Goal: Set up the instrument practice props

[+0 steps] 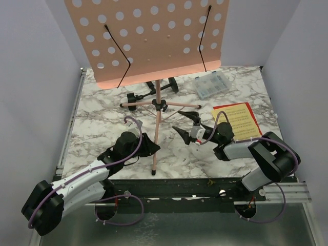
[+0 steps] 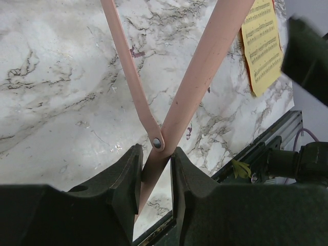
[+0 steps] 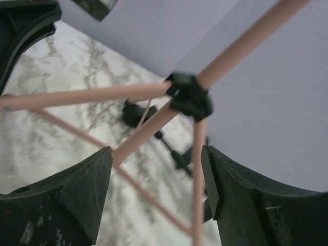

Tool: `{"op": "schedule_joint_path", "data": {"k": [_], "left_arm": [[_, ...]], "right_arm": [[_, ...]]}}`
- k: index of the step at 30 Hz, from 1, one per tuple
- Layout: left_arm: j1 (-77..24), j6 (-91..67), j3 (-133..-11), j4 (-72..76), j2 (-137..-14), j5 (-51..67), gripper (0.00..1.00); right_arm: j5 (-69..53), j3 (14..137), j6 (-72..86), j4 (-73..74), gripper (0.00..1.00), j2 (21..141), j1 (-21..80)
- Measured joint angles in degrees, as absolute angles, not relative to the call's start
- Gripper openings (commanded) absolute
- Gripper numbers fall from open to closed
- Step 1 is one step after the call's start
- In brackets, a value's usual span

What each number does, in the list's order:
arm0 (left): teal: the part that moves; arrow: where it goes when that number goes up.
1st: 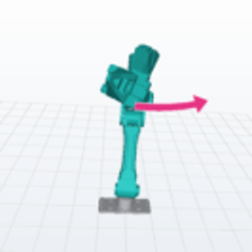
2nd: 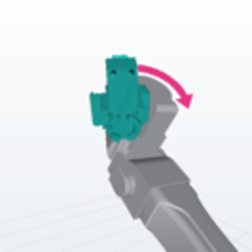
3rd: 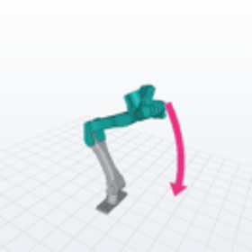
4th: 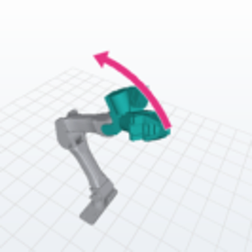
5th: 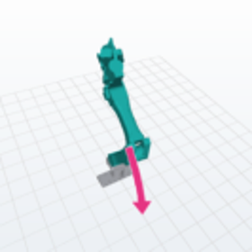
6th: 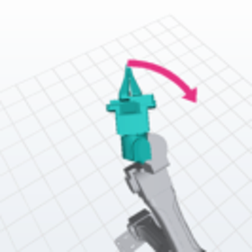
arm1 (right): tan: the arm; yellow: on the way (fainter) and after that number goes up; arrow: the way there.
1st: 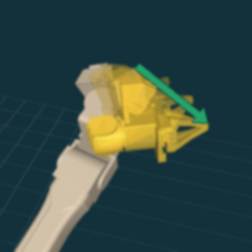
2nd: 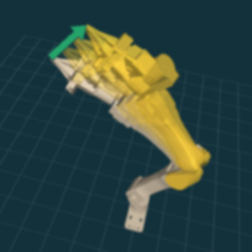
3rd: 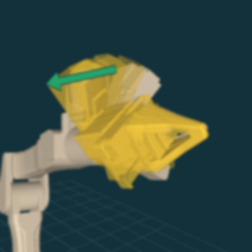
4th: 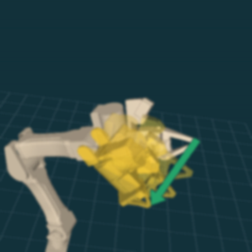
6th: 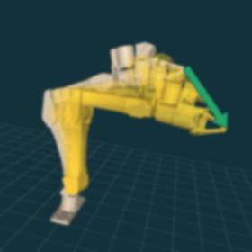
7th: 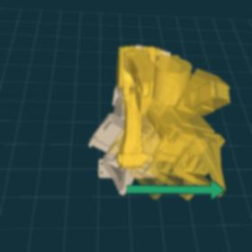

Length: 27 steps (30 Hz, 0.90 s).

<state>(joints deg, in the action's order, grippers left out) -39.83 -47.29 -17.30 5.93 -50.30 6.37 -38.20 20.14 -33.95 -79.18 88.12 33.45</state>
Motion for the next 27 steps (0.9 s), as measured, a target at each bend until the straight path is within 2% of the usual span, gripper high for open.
{"op": "schedule_joint_path", "data": {"k": [5, 9, 19, 25, 27], "left_arm": [[-39.8, -47.3, -17.6, 5.2, -50.3, 6.3, 0.31], [-39.8, -47.3, -17.8, 4.8, -50.2, 6.2, 0.31], [-39.9, -47.3, -17.9, 4.5, -50.1, 6.0, 0.31], [-39.9, -47.3, -17.9, 4.3, -50.0, 5.9, 0.31], [-39.9, -47.2, -18.0, 4.2, -50.0, 5.9, 0.31]], "right_arm": [[-36.8, 28.6, -49.5, -77.7, 0.73, 88.1, 36.0], [-35.4, 33.2, -61.6, -70.9, 0.73, 88.1, 36.1], [-31.6, 38.2, -84.3, -54.8, 0.72, 88.5, 37.8], [-29.3, 40.2, -91.1, -52.4, 0.64, 92.1, 39.2], [-28.8, 40.2, -92.2, -52.2, 0.59, 93.1, 39.6]]}}
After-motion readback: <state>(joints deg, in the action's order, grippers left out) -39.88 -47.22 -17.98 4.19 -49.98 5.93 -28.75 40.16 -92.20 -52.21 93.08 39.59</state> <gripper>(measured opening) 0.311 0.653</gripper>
